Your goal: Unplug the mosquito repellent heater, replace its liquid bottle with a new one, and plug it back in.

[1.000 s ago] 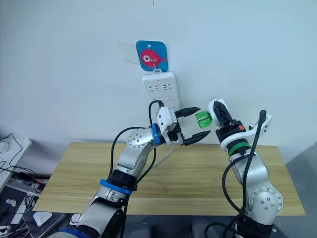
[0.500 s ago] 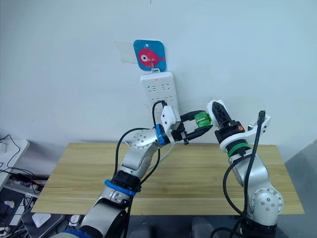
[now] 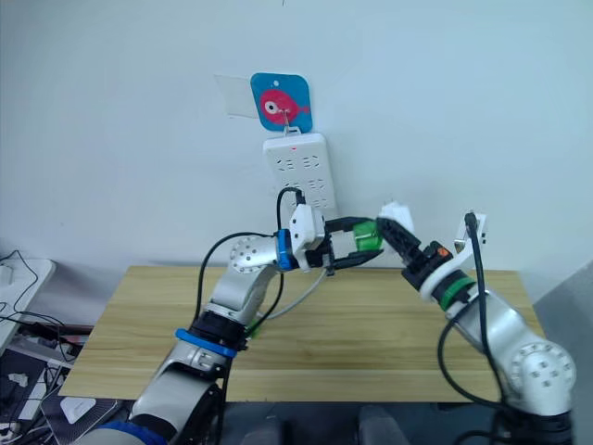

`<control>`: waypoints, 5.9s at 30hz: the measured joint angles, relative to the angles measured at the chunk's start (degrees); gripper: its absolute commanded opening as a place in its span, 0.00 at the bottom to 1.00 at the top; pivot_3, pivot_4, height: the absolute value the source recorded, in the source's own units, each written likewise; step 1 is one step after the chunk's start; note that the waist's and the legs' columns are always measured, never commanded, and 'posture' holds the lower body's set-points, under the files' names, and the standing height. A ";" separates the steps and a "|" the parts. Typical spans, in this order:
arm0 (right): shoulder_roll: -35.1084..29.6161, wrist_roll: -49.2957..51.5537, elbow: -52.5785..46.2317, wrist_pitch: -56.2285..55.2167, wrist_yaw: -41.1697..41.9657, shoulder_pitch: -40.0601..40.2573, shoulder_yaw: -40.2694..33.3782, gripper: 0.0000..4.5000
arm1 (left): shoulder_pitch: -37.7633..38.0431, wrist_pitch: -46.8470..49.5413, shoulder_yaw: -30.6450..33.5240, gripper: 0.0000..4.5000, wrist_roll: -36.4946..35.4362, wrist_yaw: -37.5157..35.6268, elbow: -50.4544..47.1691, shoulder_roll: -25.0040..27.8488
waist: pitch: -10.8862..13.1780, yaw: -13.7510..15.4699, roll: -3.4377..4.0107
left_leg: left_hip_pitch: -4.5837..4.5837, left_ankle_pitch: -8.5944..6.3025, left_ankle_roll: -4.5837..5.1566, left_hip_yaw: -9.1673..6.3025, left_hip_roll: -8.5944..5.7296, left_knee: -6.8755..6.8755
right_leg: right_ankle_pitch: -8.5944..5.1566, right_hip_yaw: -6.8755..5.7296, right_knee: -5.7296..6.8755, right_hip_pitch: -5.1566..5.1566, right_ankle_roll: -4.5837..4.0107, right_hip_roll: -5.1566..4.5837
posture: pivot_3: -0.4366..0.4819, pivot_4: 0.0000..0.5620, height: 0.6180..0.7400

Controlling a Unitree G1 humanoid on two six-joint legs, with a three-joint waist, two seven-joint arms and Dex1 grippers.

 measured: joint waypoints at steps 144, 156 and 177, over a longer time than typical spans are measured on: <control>-25.33 5.72 26.66 32.48 37.17 -15.03 7.18 0.66 | -11.57 92.20 0.59 1.00 -51.80 5.26 0.58 11.07 | 1.30 2.80 0.09 | -0.82 0.18 0.33 -1.36 0.04 0.88 | 0.02 -1.41 0.28 -0.03 -0.08 0.01 | 0.48 0.24 1.00; -26.38 4.03 33.59 33.58 38.11 -14.34 7.25 0.66 | -2.94 55.87 0.38 1.00 -27.19 -5.64 -14.12 19.72 | 1.31 3.23 0.11 | -0.83 0.18 0.31 -1.25 0.05 0.85 | 0.04 -1.36 0.23 -0.04 -0.12 -0.04 | 0.53 0.26 1.00; -19.51 3.98 37.73 37.09 38.46 -20.01 4.93 0.66 | -6.34 -66.26 0.53 1.00 24.44 14.82 15.62 5.75 | 1.32 5.28 0.11 | -0.93 0.05 0.56 -0.97 -0.03 0.92 | 0.14 -1.26 0.11 -0.03 -0.20 -0.19 | 0.50 0.27 1.00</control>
